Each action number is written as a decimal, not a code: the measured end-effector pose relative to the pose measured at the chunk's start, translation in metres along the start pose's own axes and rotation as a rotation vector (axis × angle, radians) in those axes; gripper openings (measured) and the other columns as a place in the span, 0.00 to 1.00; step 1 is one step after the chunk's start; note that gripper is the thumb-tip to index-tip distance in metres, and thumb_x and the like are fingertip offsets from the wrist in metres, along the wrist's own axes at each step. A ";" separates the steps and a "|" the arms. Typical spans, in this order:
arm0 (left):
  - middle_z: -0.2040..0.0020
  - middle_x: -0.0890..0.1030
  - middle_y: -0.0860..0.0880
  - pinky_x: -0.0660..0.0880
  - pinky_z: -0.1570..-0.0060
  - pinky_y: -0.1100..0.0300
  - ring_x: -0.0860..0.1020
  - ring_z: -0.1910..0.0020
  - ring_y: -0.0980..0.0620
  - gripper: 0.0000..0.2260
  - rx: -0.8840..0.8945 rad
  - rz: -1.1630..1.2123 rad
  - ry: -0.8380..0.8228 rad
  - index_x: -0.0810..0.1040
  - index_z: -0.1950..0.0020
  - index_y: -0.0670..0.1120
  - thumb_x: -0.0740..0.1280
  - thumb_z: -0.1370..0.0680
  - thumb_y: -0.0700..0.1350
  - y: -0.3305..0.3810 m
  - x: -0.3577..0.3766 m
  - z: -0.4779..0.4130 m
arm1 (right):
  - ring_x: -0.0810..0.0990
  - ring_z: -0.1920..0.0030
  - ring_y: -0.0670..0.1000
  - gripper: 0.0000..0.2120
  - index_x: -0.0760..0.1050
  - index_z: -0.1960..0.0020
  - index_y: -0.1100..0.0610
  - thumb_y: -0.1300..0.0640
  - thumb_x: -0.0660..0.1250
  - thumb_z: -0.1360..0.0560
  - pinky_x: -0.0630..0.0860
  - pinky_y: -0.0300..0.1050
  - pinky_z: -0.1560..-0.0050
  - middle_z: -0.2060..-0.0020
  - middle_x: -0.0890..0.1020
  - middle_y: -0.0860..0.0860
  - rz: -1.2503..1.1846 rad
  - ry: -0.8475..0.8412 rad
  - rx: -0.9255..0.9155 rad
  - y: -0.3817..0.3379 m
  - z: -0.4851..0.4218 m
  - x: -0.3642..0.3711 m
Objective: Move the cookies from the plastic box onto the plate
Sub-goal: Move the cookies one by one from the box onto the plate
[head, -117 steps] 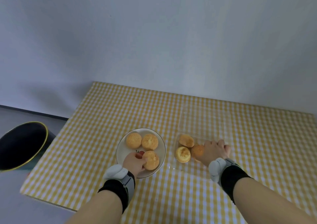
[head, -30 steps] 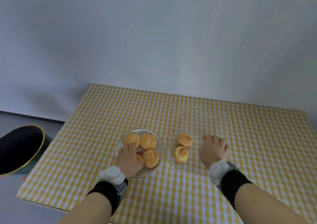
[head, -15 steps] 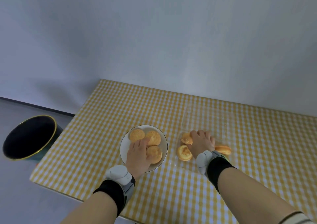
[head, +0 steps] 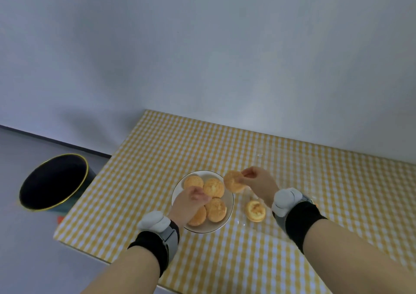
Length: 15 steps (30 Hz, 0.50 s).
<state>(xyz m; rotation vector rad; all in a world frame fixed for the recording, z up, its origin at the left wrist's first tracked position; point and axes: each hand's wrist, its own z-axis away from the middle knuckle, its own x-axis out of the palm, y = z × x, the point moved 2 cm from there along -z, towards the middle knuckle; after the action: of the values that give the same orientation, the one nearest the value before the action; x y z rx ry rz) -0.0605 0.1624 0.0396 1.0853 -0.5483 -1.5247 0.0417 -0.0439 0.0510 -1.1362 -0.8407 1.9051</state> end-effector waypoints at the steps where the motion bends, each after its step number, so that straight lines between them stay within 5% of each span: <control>1: 0.52 0.82 0.53 0.74 0.41 0.53 0.79 0.45 0.51 0.21 -0.042 0.084 -0.015 0.78 0.44 0.49 0.73 0.34 0.56 0.001 -0.002 -0.002 | 0.80 0.51 0.50 0.14 0.78 0.49 0.54 0.53 0.76 0.33 0.73 0.40 0.54 0.53 0.82 0.51 -0.092 -0.060 0.032 -0.008 0.002 0.007; 5: 0.45 0.84 0.45 0.75 0.41 0.52 0.80 0.44 0.49 0.19 -0.115 0.341 -0.079 0.79 0.45 0.50 0.75 0.32 0.54 0.000 -0.015 -0.005 | 0.78 0.53 0.50 0.15 0.78 0.49 0.57 0.54 0.76 0.33 0.71 0.39 0.55 0.55 0.81 0.51 -0.177 -0.156 0.081 -0.027 0.009 0.039; 10: 0.52 0.82 0.46 0.76 0.50 0.57 0.79 0.52 0.48 0.10 -0.122 0.468 -0.088 0.77 0.51 0.49 0.74 0.29 0.45 -0.005 -0.028 -0.008 | 0.75 0.57 0.48 0.18 0.79 0.47 0.59 0.53 0.76 0.32 0.71 0.39 0.58 0.58 0.79 0.50 -0.192 -0.239 0.102 -0.034 0.014 0.070; 13: 0.55 0.81 0.46 0.75 0.54 0.58 0.78 0.54 0.48 0.13 -0.170 0.461 0.006 0.77 0.47 0.44 0.74 0.29 0.43 -0.014 -0.041 -0.014 | 0.76 0.54 0.47 0.19 0.77 0.44 0.58 0.48 0.73 0.30 0.71 0.39 0.56 0.52 0.79 0.50 -0.181 -0.225 0.109 -0.034 0.015 0.081; 15: 0.53 0.80 0.45 0.73 0.56 0.58 0.78 0.54 0.47 0.15 -0.164 0.258 0.132 0.76 0.43 0.42 0.73 0.28 0.44 -0.025 -0.054 -0.024 | 0.77 0.49 0.50 0.19 0.77 0.45 0.57 0.44 0.69 0.28 0.72 0.42 0.53 0.48 0.80 0.52 -0.096 -0.169 0.118 -0.026 0.011 0.081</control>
<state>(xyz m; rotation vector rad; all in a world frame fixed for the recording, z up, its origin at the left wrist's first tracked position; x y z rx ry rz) -0.0554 0.2246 0.0260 0.9420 -0.4444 -1.2413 0.0119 0.0364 0.0433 -0.8580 -0.8457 1.9627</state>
